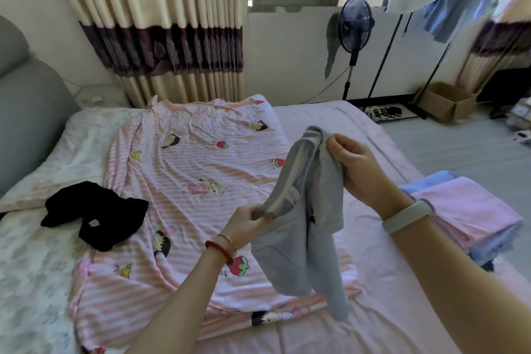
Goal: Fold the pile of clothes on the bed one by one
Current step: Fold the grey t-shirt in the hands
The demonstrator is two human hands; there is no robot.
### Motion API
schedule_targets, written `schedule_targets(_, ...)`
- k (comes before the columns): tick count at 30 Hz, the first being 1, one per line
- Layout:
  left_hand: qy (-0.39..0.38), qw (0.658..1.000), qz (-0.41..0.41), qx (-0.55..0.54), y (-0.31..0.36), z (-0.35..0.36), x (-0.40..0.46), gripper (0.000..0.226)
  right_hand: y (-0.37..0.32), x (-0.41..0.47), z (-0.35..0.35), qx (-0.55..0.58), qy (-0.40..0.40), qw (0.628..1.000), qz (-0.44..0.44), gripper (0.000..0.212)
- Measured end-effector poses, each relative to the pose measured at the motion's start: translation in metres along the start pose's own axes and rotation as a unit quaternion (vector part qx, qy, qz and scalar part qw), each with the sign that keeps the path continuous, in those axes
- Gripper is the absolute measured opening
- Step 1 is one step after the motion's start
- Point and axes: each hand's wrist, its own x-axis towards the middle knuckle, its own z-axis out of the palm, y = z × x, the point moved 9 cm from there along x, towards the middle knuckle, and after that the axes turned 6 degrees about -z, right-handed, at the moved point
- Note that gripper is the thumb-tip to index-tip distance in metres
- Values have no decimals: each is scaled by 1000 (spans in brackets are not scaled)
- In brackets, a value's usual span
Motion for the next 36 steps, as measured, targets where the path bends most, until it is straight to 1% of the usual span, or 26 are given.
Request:
schedule_targets(2,41,999,10,-17,-1,-13,-2,35,-2,-2,-17,-84,31,996,-23,18)
schedule_targets(3,58,998,14,-29,-2,-22,-4,40,0,-4,-27,-130,45,990,-29,22)
schedule_targets(4,71,997,18,-39,-1,-31,-7,40,2,-7,-37,-169,55,983,-36,28)
schedule_targets(5,82,995,21,-54,0,-40,-10,32,3,-10,-44,-207,59,975,-49,34)
schedule_targets(6,90,993,23,-70,1,-50,-13,16,3,-14,-47,-243,58,966,-63,36)
schedule_targets(7,97,992,31,-77,4,-58,-16,9,5,-17,-47,-276,55,957,-71,35)
schedule_targets(9,105,989,70,-71,19,-74,-25,20,12,-23,-42,-304,40,950,-66,29)
schedule_targets(11,105,988,102,-55,32,-84,-31,22,22,-27,-30,-308,-10,950,-54,21)
schedule_targets(12,105,986,117,-47,39,-90,-35,24,27,-29,-22,-323,-45,944,-49,18)
schedule_targets(13,102,985,133,-35,46,-94,-39,29,31,-30,-15,-356,-79,930,-46,21)
schedule_targets(15,89,983,159,-5,60,-99,-46,40,40,-31,-7,-440,-137,886,-44,35)
schedule_targets(17,64,982,173,29,67,-99,-53,42,42,-31,-3,-499,-169,849,-32,47)
schedule_targets(19,54,981,176,63,68,-99,-59,43,38,-31,-3,-520,-181,834,-27,55)
schedule_targets(21,46,978,176,102,67,-98,-65,37,31,-33,-2,-506,-181,842,-39,64)
schedule_targets(24,35,976,182,118,65,-101,-71,48,28,-35,0,-459,-189,866,-52,74)
schedule_targets(25,25,978,173,116,64,-101,-72,47,30,-34,0,-438,-188,878,-43,74)
schedule_targets(26,11,980,160,119,62,-102,-72,40,33,-32,-3,-411,-184,892,-33,74)
schedule_targets(28,-24,980,135,146,59,-101,-74,17,40,-28,-11,-342,-176,923,3,70)
schedule_targets(29,-36,975,131,174,58,-101,-75,18,43,-28,-14,-310,-176,934,16,69)
schedule_targets(30,-44,968,131,209,56,-101,-76,26,46,-28,-17,-286,-177,941,22,68)
schedule_targets(31,-44,959,133,245,54,-102,-76,32,48,-27,-20,-272,-173,946,24,68)
schedule_targets(32,-42,950,141,274,55,-101,-78,33,49,-26,-22,-269,-166,948,20,69)
schedule_targets(33,-40,943,152,294,55,-100,-79,28,48,-26,-25,-273,-152,950,14,67)
schedule_targets(34,-32,938,165,304,56,-100,-81,20,45,-25,-26,-281,-133,950,3,60)
schedule_targets(36,2,944,174,281,58,-107,-81,10,35,-24,-27,-319,-94,942,-33,44)
